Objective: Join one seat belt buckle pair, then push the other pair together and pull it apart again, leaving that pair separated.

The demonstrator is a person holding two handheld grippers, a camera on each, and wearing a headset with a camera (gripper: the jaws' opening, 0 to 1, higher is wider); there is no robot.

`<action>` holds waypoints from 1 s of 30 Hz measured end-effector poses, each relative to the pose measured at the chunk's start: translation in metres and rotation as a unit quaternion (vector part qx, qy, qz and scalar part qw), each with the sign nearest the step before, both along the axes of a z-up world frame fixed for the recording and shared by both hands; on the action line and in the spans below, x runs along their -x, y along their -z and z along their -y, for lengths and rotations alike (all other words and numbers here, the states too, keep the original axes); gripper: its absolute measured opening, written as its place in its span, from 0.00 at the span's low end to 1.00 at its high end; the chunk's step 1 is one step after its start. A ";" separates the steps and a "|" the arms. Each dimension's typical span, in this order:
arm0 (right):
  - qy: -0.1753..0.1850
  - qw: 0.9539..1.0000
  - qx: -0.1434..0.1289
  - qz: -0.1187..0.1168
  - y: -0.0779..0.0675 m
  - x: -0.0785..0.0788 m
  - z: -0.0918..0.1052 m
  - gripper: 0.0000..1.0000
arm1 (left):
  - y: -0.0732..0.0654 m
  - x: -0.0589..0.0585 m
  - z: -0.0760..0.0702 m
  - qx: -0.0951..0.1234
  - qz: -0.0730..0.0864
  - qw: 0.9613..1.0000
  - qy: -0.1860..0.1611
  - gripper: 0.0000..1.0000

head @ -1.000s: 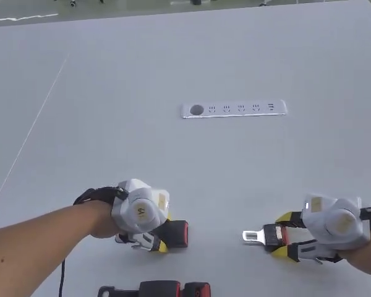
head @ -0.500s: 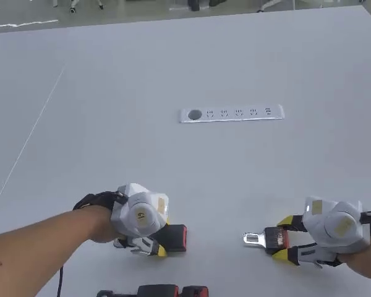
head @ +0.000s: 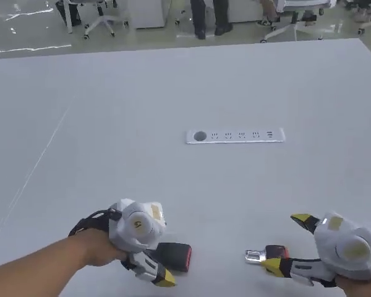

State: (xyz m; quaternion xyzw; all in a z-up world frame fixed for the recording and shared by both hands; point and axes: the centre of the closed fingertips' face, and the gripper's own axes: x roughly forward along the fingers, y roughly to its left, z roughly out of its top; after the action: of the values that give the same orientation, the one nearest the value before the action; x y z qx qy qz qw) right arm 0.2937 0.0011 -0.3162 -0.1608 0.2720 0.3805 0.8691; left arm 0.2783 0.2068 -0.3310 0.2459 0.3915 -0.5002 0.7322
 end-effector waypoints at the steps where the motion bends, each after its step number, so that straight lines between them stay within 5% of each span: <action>1: 0.013 1.000 0.003 0.006 -0.002 -0.001 0.003 0.78 | -0.004 -0.001 0.000 0.010 0.005 1.000 -0.012 0.85; 2: 0.030 1.000 0.000 0.007 -0.004 0.000 0.006 0.80 | -0.009 -0.004 -0.002 0.016 0.014 0.999 -0.034 0.88; 5: 0.067 0.997 -0.026 0.007 -0.012 0.002 0.008 0.85 | -0.016 -0.003 -0.009 0.032 0.006 0.995 -0.096 0.95; 7: 0.087 0.995 -0.036 0.013 -0.018 0.005 0.011 0.86 | -0.023 -0.007 -0.013 0.058 0.017 0.989 -0.133 1.00; 15: 0.138 0.989 -0.049 0.026 -0.031 0.017 0.019 0.89 | -0.054 -0.002 -0.031 0.143 0.033 0.954 -0.259 1.00; 17: 0.146 0.987 -0.051 0.029 -0.036 0.021 0.020 0.89 | -0.060 0.001 -0.037 0.159 0.037 0.946 -0.280 1.00; 23: 0.158 0.985 -0.061 0.037 -0.046 0.035 0.017 0.91 | -0.071 0.018 -0.054 0.175 0.052 0.933 -0.312 1.00; 26: 0.157 0.985 -0.064 0.041 -0.052 0.044 0.014 0.91 | -0.078 0.030 -0.059 0.199 0.054 0.921 -0.329 1.00; 30: 0.162 0.983 -0.069 0.047 -0.058 0.059 0.012 0.92 | -0.077 0.047 -0.067 0.199 0.055 0.919 -0.335 1.00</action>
State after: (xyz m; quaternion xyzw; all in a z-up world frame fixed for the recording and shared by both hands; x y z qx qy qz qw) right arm 0.2350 -0.0114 -0.2579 -0.0720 0.2261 0.2447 0.9401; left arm 0.2311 0.2736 -0.2535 -0.0229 0.3022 -0.2790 0.9112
